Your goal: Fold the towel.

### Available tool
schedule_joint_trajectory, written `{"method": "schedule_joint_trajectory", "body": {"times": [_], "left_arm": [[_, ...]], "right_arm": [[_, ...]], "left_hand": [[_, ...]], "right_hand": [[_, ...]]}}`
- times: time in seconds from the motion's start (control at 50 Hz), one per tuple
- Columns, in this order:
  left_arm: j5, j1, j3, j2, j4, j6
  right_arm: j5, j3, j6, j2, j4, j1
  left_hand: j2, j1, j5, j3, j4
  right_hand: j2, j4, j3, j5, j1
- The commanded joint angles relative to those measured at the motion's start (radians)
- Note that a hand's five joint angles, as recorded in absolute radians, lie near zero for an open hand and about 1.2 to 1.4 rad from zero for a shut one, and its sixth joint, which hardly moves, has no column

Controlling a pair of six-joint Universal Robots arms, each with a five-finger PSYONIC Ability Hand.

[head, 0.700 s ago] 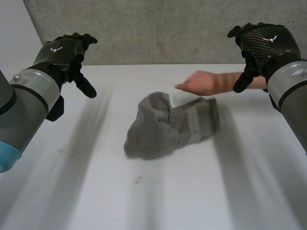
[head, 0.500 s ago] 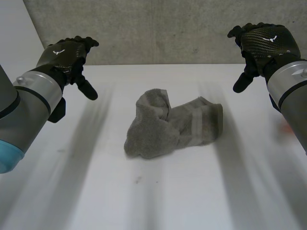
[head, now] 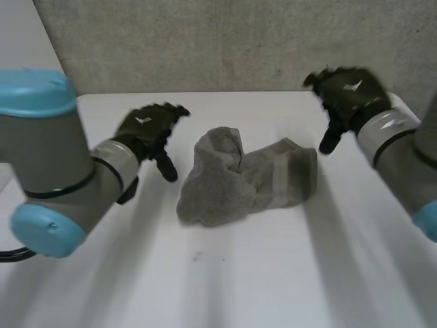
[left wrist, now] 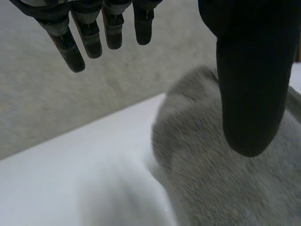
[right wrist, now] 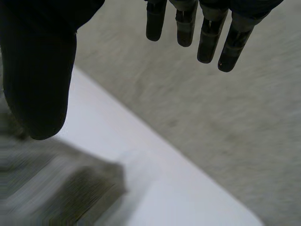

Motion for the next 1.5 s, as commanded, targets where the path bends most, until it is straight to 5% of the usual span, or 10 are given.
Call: {"method": "schedule_joint_trajectory", "body": {"times": [0.02, 0.2, 0.3, 0.4, 0.6, 0.82, 1.0, 1.1, 1.38, 1.5], "left_arm": [[0.014, -0.045, 0.117, -0.186, 0.066, 0.126], [0.031, -0.048, 0.292, -0.414, 0.124, 0.273], [0.028, -0.048, 0.310, -0.448, 0.123, 0.279], [0.006, -0.050, 0.301, -0.416, 0.126, 0.279], [-0.055, -0.048, 0.304, -0.164, 0.225, 0.261], [-0.020, -0.044, -0.013, 0.071, 0.256, 0.209], [-0.011, -0.008, -0.371, 0.131, 0.247, 0.213], [0.040, -0.047, -0.538, 0.144, 0.195, 0.210], [0.074, -0.065, -0.564, 0.286, 0.163, 0.209], [0.083, -0.038, -0.531, 0.372, 0.170, 0.209]], "right_arm": [[-0.128, -0.077, -0.022, 0.246, -0.006, 0.000], [-0.197, -0.259, -0.011, 0.536, -0.101, -0.002], [-0.177, -0.312, -0.019, 0.627, -0.141, -0.002], [-0.099, -0.366, -0.027, 0.659, -0.192, -0.002], [0.025, -0.379, -0.007, 0.402, -0.345, -0.008], [-0.019, -0.107, 0.016, 0.113, -0.344, 0.001], [-0.074, 0.016, -0.129, 0.124, 0.005, -0.014], [-0.143, 0.123, -0.189, 0.159, 0.078, -0.014], [-0.174, 0.237, -0.183, 0.127, 0.075, -0.014], [-0.172, 0.315, -0.182, 0.101, 0.048, -0.045]], "left_hand": [[0.026, 0.032, 0.018, 0.037, 0.036], [0.047, 0.053, 0.039, 0.058, 0.056], [0.241, 0.247, 0.232, 0.251, 0.250], [1.204, 1.210, 1.196, 1.215, 1.214], [1.206, 1.212, 1.198, 1.217, 1.216], [1.206, 1.212, 1.198, 1.217, 1.216], [1.174, 1.180, 1.166, 1.185, 1.184], [0.415, 0.421, 0.407, 0.426, 0.425], [0.346, 0.352, 0.338, 0.357, 0.356], [0.346, 0.352, 0.338, 0.357, 0.356]], "right_hand": [[-0.050, -0.058, -0.040, -0.059, -0.032], [-0.028, -0.036, -0.018, -0.037, -0.010], [0.377, 0.369, 0.387, 0.368, 0.396], [1.172, 1.163, 1.182, 1.163, 1.190], [1.172, 1.163, 1.182, 1.163, 1.190], [1.172, 1.163, 1.182, 1.163, 1.190], [1.172, 1.163, 1.182, 1.163, 1.190], [1.172, 1.163, 1.182, 1.163, 1.190], [1.172, 1.163, 1.182, 1.163, 1.190], [0.768, 0.759, 0.778, 0.759, 0.786]]}}
